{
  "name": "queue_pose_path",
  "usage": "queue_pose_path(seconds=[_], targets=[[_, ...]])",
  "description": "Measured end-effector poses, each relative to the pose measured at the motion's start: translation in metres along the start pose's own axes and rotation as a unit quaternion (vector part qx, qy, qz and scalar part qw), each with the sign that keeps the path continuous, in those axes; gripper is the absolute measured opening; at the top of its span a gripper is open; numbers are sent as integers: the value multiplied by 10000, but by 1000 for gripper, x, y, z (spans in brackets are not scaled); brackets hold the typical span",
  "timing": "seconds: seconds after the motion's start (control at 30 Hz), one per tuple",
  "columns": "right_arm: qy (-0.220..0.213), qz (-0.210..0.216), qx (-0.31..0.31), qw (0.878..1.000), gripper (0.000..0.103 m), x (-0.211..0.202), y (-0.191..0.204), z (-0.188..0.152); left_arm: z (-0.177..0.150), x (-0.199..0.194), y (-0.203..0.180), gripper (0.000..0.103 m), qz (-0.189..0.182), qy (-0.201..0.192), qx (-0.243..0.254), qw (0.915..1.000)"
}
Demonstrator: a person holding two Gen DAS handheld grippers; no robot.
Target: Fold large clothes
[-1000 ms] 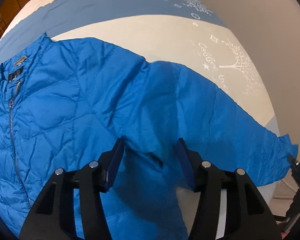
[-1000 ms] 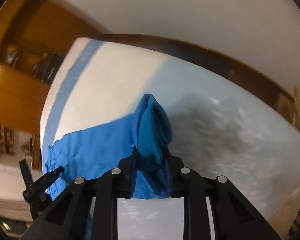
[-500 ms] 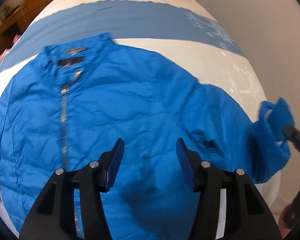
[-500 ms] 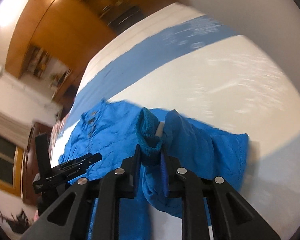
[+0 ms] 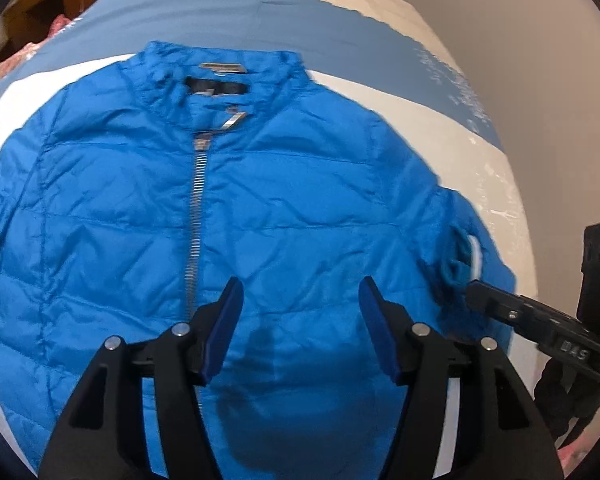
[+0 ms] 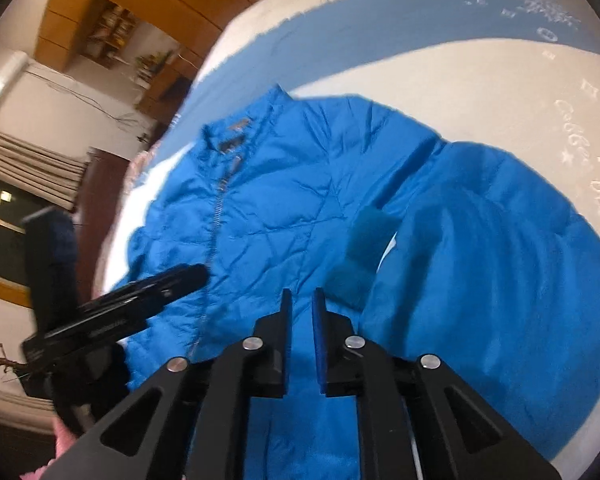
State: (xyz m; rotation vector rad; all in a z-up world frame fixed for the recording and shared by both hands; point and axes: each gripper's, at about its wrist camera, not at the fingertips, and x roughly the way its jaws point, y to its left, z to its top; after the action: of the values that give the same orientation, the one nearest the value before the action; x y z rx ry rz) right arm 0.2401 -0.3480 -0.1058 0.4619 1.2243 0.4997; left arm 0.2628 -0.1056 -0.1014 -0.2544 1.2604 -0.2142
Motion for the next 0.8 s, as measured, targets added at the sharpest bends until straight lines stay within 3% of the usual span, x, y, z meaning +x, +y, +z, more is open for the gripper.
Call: queue_pose_path(seconds=[0.03,0.13,0.23,0.3,0.4,0.43,0.47,0.53,0.67,0.73,0.8], targets=[[-125,24,11,9999,28,-13,-3,-4,1,0,-8,66,-113,4,79,9999],[-553,-104,174,9983,29,-61,-24,-16,5,6,-41,70,-362,48,421,9984],[-826,-499,578,9937,29,-102,-65,-31,11,20,-77,74,-641,173,734,9951],[-952,-873,933,9872,29,-122,-97,-45,13,31,-97,76,-775,265,893,9926],[-1059,-1076,1556,9762,29,-141,-143,-65,14,56,-122,76,-863,473,1046,9896],[-1082,-1110,1666,9738,29,-144,-152,-70,14,62,-125,71,-853,507,1063,9894],[-1104,-1174,1808,9702,29,-148,-163,-76,14,67,-127,52,-818,533,1076,9894],[-1117,-1196,1986,9663,29,-151,-176,-86,14,78,-127,29,-909,653,992,9887],[-1069,-1242,2071,9645,29,-142,-182,-91,13,68,-120,18,-1184,373,765,9893],[-1036,-1251,2028,9656,29,-137,-180,-88,12,50,-111,16,-1280,92,674,9894],[-1027,-1215,1970,9674,29,-135,-178,-85,13,23,-95,15,-1139,-332,574,9913]])
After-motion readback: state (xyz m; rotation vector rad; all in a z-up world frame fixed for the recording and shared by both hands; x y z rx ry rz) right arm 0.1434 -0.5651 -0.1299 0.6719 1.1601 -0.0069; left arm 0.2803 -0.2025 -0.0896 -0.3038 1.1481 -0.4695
